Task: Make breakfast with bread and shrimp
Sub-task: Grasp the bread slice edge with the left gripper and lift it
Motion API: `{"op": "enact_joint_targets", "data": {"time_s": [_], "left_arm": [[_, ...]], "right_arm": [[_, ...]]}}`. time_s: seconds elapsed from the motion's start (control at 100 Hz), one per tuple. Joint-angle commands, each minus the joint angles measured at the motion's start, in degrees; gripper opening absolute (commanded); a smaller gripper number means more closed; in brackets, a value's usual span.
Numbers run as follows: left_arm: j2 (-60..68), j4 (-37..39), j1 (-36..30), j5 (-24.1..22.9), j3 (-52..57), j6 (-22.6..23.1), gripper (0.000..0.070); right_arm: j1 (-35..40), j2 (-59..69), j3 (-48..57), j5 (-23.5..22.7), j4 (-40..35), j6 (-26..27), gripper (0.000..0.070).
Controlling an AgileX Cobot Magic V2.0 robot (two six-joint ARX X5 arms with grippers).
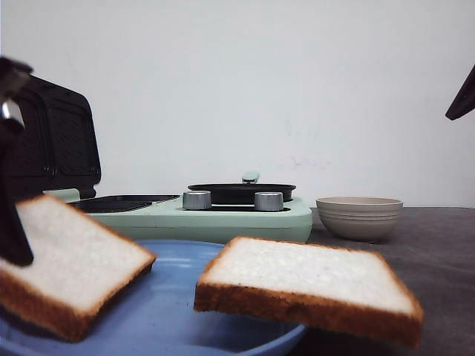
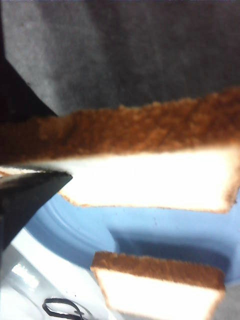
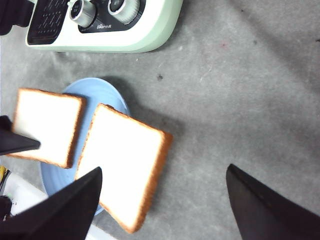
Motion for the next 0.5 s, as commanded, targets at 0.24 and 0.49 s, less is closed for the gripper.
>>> {"op": "enact_joint_targets", "data": {"time_s": [0.24, 0.49], "left_arm": [[-7.96, 5.16, -0.15, -3.56, 1.46, -2.47, 0.0003], [-11.02, 5.49, -0.17, -5.95, 1.46, -2.97, 0.0003]], "right_arm": [[0.26, 0.26, 0.81, -0.17, -0.02, -0.87, 0.0493], [0.26, 0.26, 0.81, -0.17, -0.07, -0.87, 0.0493]]}}
